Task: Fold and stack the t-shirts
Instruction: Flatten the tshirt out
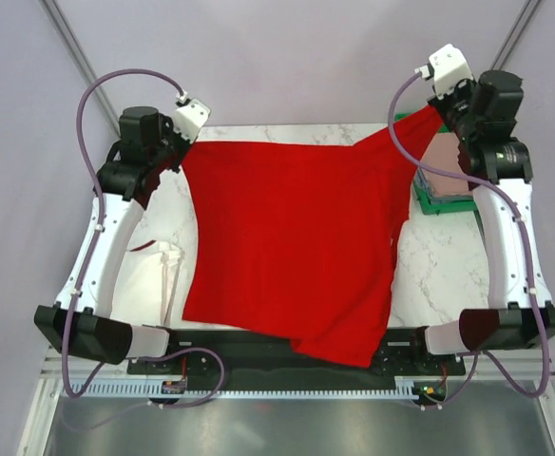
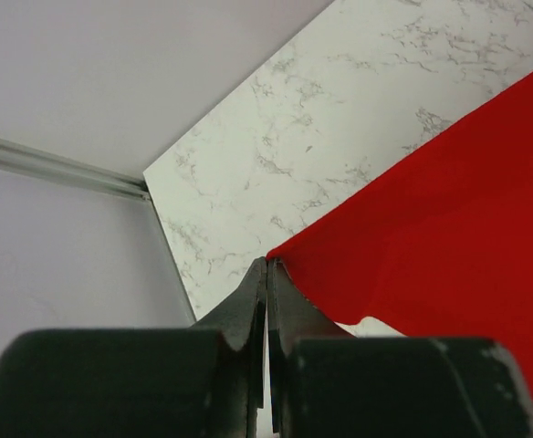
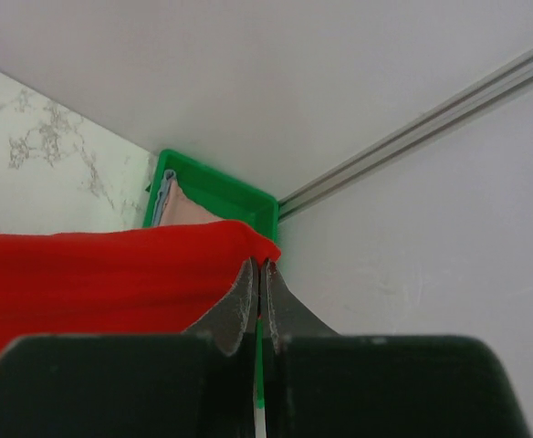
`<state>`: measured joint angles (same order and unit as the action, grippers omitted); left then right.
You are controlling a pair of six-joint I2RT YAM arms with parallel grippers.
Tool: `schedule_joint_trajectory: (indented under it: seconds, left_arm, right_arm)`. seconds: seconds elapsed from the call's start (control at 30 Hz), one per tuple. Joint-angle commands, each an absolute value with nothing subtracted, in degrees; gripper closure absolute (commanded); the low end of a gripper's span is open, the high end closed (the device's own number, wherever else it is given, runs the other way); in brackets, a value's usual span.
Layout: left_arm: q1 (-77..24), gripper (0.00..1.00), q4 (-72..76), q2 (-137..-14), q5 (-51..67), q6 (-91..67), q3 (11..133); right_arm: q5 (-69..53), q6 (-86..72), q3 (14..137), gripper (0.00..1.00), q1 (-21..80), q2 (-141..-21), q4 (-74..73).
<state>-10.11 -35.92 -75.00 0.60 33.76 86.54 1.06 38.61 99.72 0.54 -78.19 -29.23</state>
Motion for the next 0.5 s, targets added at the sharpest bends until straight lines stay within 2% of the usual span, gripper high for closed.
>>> schedule_joint_trajectory:
  seconds: [0.0,0.2,0.47]
  left_arm:
    - [-9.9,0.98,-27.6,-77.1,0.6,34.2,94.6]
    - [-9.8,0.98,-27.7,-78.0,0.2,33.7,102.7]
    - [-9.9,0.98,-28.1,-65.1,-1.4,34.1,100.8]
  right_arm:
    - [5.0,37.8,106.1,1.0,0.5,-80.0,-20.6]
    - [7.7,37.7,111.4,1.0,0.3,-81.8,-18.7]
    - [7.0,35.6,111.6,1.0,0.3,-70.1,-21.1]
